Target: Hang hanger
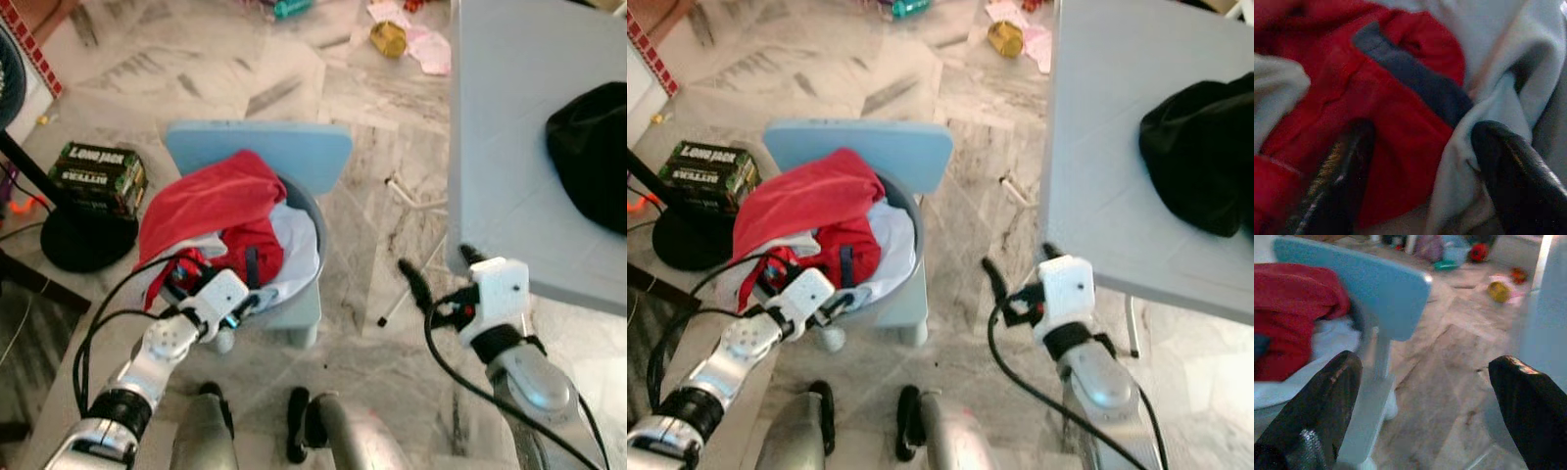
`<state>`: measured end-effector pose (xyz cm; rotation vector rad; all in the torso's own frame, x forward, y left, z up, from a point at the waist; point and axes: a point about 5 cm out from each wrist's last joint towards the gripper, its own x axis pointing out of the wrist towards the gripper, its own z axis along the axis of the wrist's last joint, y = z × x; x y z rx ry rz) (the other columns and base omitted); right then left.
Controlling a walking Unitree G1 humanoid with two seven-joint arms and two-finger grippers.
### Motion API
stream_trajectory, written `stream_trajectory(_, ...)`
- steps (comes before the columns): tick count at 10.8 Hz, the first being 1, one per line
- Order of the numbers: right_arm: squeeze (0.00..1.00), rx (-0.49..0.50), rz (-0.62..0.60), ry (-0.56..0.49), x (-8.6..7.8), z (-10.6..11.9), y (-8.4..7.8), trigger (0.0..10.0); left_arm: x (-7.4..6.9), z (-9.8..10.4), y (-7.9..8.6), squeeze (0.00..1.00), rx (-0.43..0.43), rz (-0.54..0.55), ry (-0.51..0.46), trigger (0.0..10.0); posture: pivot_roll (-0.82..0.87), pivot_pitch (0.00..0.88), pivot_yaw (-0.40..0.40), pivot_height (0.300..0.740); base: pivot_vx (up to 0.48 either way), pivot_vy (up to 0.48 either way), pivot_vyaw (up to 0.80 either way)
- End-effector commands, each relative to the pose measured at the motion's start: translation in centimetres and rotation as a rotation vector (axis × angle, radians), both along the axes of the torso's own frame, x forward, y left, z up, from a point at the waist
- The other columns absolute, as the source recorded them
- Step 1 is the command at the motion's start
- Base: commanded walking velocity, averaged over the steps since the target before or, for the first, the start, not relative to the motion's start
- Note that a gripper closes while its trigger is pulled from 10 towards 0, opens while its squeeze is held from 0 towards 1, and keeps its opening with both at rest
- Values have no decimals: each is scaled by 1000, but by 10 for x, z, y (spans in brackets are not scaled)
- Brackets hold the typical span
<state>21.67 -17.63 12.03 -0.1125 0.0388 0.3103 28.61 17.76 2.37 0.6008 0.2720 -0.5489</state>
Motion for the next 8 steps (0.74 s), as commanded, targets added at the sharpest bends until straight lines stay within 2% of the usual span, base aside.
stream_trajectory(1, 0, -6, 20, 23, -5, -2, 0, 10000, -6, -9, 4, 0, 19, 17, 29, 0, -150, 287, -170, 740, 0, 0, 0)
stream_trajectory(4, 0, -20, 17, 28, -2, -5, -3, 10000, -2, -9, 14, 0, -30, 143, 14, 0, -143, 282, -176, 740, 0, 0, 0)
stream_trajectory(5, 0, -24, 16, 24, 0, -4, -5, 10000, 1, -7, 17, 0, -74, 195, 11, 0, -144, 278, -176, 740, 0, 0, 0)
stream_trajectory(6, 0, -31, 7, 16, 2, -3, -7, 10000, 6, -3, 21, 0, -214, 333, 3, 0, -142, 275, -176, 740, 0, 0, 0)
stream_trajectory(8, 0, -33, 6, 15, 3, -4, -6, 10000, 7, -2, 23, 0, -302, 412, 6, 0, -137, 271, -175, 740, 0, 0, 0)
